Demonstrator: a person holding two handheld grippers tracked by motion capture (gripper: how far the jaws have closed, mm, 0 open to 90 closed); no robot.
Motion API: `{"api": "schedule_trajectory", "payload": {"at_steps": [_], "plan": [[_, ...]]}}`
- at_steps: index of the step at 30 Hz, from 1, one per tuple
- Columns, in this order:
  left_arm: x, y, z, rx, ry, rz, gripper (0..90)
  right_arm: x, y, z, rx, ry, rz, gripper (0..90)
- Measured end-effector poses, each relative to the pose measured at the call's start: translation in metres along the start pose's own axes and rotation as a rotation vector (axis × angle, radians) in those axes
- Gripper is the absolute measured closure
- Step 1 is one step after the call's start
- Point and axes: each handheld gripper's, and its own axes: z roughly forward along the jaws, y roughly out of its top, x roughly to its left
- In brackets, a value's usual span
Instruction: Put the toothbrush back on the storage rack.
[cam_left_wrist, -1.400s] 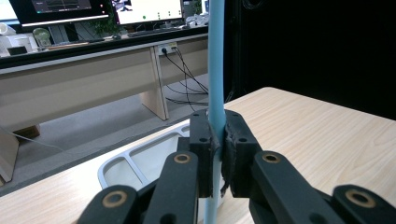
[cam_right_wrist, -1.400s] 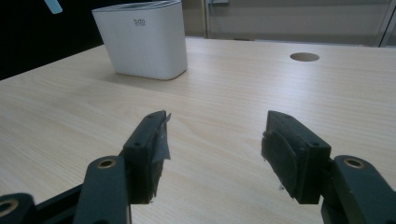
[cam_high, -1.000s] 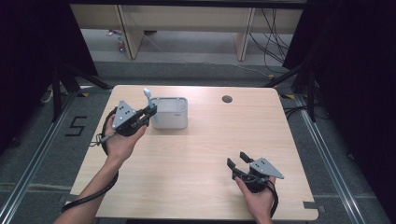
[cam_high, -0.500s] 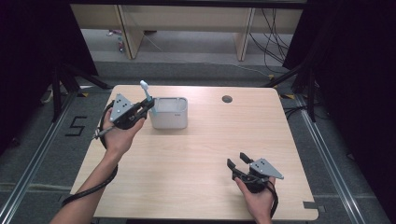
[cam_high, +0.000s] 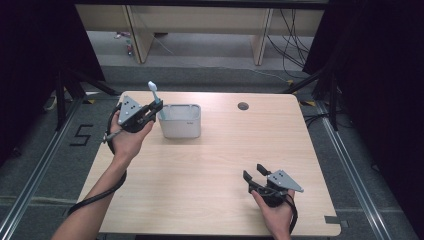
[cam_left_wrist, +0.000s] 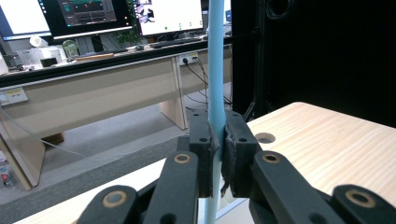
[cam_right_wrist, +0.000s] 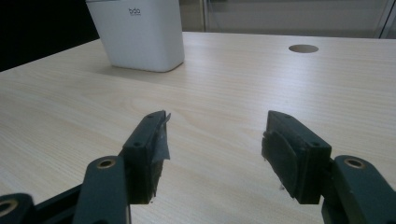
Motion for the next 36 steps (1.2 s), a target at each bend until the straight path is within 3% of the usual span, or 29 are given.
{"api": "schedule_trajectory", "payload": {"at_steps": [2,3,19,25,26,27,29,30,31,33,36], "plan": [[0.002,-0.001,0.001,0.001,0.005,-0.001,83.2,0.000,0.000,0.000,0.000,0.001,0.002,40.4],[0.004,-0.002,0.003,-0.011,-0.002,0.010,83.3,0.002,0.000,-0.001,0.010,0.005,0.036,40.4],[0.014,-0.015,0.022,0.014,0.028,0.008,83.2,0.001,-0.001,0.000,0.008,0.012,0.019,40.1],[0.017,-0.018,0.028,0.023,0.029,0.009,83.2,0.001,-0.001,0.000,0.006,0.014,0.022,40.0],[0.017,-0.019,0.029,0.025,0.027,0.002,83.2,0.003,-0.001,-0.001,0.010,0.006,0.042,40.0],[0.017,-0.019,0.030,0.025,0.027,0.006,83.2,0.000,-0.001,0.000,0.004,0.003,-0.002,39.9],[0.018,-0.020,0.032,0.029,0.031,0.005,83.2,0.000,-0.001,0.000,0.008,0.007,0.002,39.9],[0.018,-0.020,0.033,0.030,0.031,0.006,83.2,0.003,-0.001,-0.001,0.015,0.011,0.038,40.0],[0.018,-0.021,0.034,0.031,0.031,0.006,83.2,0.003,-0.001,-0.001,0.012,0.009,0.041,40.0],[0.019,-0.021,0.035,0.034,0.036,0.005,83.2,0.000,-0.001,0.000,0.006,0.005,0.000,40.0],[0.019,-0.021,0.037,0.036,0.037,0.003,83.2,0.000,-0.001,0.000,0.004,0.003,-0.004,40.0]]}}
